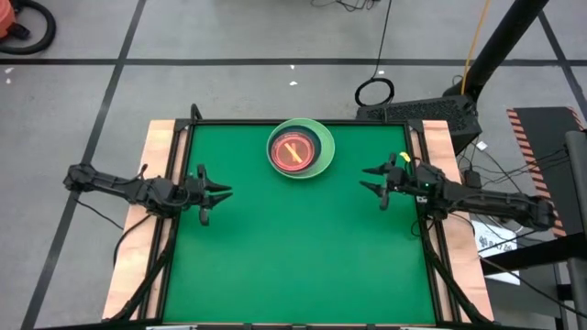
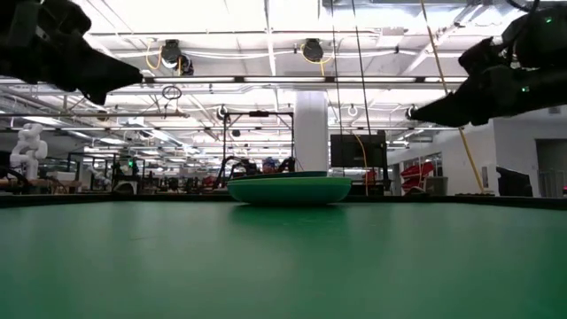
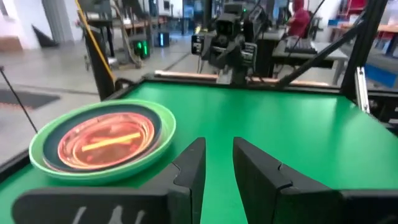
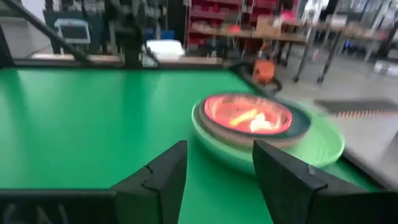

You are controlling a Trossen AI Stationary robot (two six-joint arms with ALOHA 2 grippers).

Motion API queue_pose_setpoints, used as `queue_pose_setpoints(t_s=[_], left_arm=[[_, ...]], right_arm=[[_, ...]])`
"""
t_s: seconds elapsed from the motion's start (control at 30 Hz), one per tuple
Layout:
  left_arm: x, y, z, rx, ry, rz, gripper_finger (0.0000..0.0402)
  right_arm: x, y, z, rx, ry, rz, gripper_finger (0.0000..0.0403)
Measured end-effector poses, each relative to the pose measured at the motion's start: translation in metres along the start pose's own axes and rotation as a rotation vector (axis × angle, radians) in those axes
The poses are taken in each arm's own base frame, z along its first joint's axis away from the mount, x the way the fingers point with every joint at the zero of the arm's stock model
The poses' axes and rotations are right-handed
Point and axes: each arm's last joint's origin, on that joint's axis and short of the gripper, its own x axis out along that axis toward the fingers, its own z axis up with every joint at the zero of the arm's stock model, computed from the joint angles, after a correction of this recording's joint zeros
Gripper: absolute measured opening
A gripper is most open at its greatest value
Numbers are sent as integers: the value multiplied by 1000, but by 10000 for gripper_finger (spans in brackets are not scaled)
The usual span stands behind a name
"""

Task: Stack plastic plates
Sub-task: Return to Home Position

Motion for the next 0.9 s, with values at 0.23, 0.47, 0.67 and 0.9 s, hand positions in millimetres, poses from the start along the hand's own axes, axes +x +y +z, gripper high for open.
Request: queue_pose_setpoints(t_s=[0.23,0.47,0.67,0.9], left_arm=[[-1,7,-24,38,0,143,88],[-1,9,-24,49,0,198,88],[0,10,-24,49,1,214,88],[0,10,-24,49,2,214,88]], right_arm=[[-2,0,2,-40,-21,-3,176],[-2,0,0,38,-6,0,176],[-2,0,0,139,-4,0,176],[-3,3,0,147,0,17,176]])
